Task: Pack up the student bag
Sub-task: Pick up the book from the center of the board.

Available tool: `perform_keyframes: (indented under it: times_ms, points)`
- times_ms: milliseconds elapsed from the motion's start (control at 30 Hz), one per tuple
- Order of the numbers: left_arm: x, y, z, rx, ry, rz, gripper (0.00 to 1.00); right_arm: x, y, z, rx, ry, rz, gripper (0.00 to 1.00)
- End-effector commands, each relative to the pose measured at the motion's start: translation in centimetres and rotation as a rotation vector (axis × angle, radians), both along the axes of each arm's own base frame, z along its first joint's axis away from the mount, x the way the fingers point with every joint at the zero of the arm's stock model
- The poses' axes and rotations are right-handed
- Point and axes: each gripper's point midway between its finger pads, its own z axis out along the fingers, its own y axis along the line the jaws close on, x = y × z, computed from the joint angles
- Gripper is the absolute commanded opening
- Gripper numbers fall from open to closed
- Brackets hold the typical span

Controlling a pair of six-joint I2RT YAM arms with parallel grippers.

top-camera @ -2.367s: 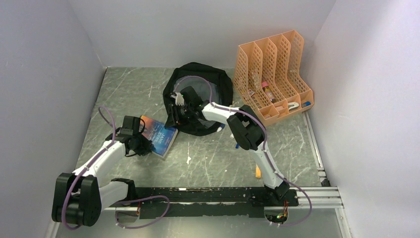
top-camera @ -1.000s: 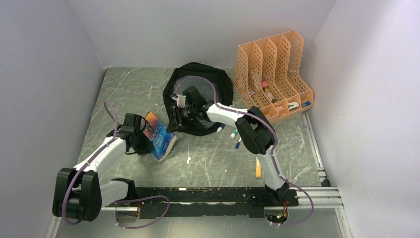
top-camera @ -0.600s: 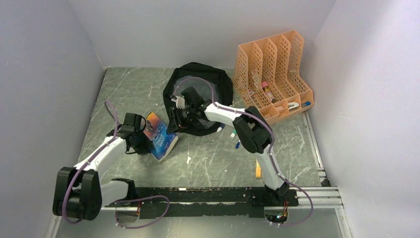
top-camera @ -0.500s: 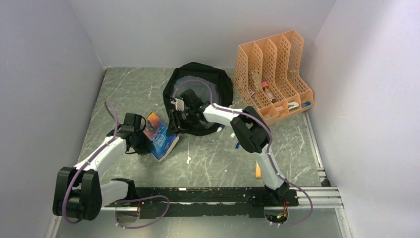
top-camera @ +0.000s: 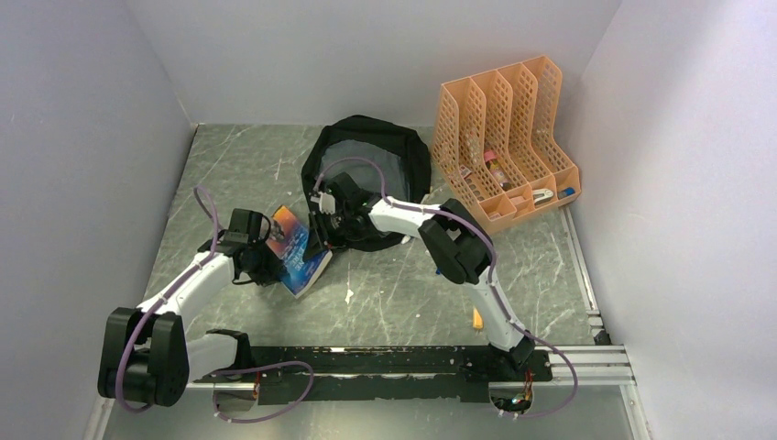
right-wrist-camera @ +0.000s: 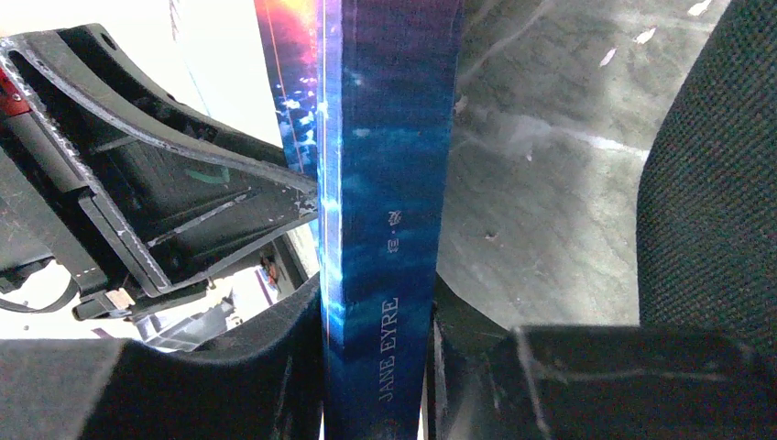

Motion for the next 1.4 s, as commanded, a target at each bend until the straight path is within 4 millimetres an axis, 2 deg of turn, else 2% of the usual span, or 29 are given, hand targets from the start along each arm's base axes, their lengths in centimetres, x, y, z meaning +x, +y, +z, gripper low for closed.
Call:
perform_keyframes:
  times_ms: [0, 67, 133, 233, 300, 433, 500, 600, 733, 833, 933, 1000, 1033, 1133, 1267, 1367]
  points:
    - [0.7, -1.6, -0.2, -0.053, -0.03, -0.036, 0.22, -5.5, 2.1, 3.5, 0.076, -0.053, 0.151, 0.09]
    - [1.8, -1.3, 2.0, -0.033, -0.084, -0.026, 0.32, -4.0, 1.5, 4.0, 0.064, -0.117, 0.09, 0.03]
    - [3.3, -0.7, 5.1, -0.003, -0.162, -0.006, 0.42, -2.5, 0.8, 5.3, 0.073, -0.173, 0.025, 0.0]
    - [4.6, 0.3, 9.3, 0.042, -0.253, 0.024, 0.59, -0.1, -0.1, 9.2, 0.184, -0.234, -0.074, 0.0]
    - [5.5, 0.8, 12.7, 0.057, -0.326, 0.046, 0.66, 1.3, -0.7, 11.7, 0.268, -0.239, -0.131, 0.0]
    - [8.1, 1.6, 20.6, 0.091, -0.487, 0.063, 0.74, 4.1, -1.2, 17.1, 0.417, -0.256, -0.206, 0.0]
    - [9.4, 1.3, 24.3, 0.088, -0.568, 0.042, 0.76, 5.6, -1.7, 19.9, 0.471, -0.293, -0.261, 0.0]
    - [10.8, 0.0, 27.7, 0.051, -0.666, -0.021, 0.79, 7.8, -3.2, 23.8, 0.538, -0.355, -0.349, 0.0]
    - [11.6, -1.4, 29.0, 0.018, -0.759, -0.123, 0.82, 9.4, -6.1, 28.5, 0.65, -0.423, -0.408, 0.0]
    - [11.3, -2.6, 29.5, -0.021, -0.814, -0.197, 0.84, 11.2, -9.3, 30.4, 0.694, -0.416, -0.505, 0.0]
    - [11.1, -4.2, 29.6, -0.103, -0.852, -0.242, 0.87, 12.4, -11.6, 32.3, 0.78, -0.393, -0.638, 0.0]
    - [11.0, -5.9, 30.3, -0.206, -0.895, -0.285, 0.9, 13.3, -12.5, 33.3, 0.807, -0.393, -0.741, 0.0]
    - [10.9, -6.9, 31.0, -0.269, -0.923, -0.313, 0.97, 13.8, -12.7, 33.8, 0.821, -0.383, -0.785, 0.0]
    - [10.8, -9.2, 33.2, -0.439, -1.019, -0.366, 0.98, 15.3, -13.8, 35.3, 0.874, -0.338, -0.921, 0.0]
    - [11.0, -10.2, 34.6, -0.523, -1.092, -0.357, 0.98, 16.5, -15.2, 36.8, 0.927, -0.285, -1.06, 0.0]
    - [11.1, -10.7, 35.3, -0.578, -1.136, -0.33, 0.98, 16.9, -16.0, 37.2, 0.939, -0.258, -1.155, 0.0]
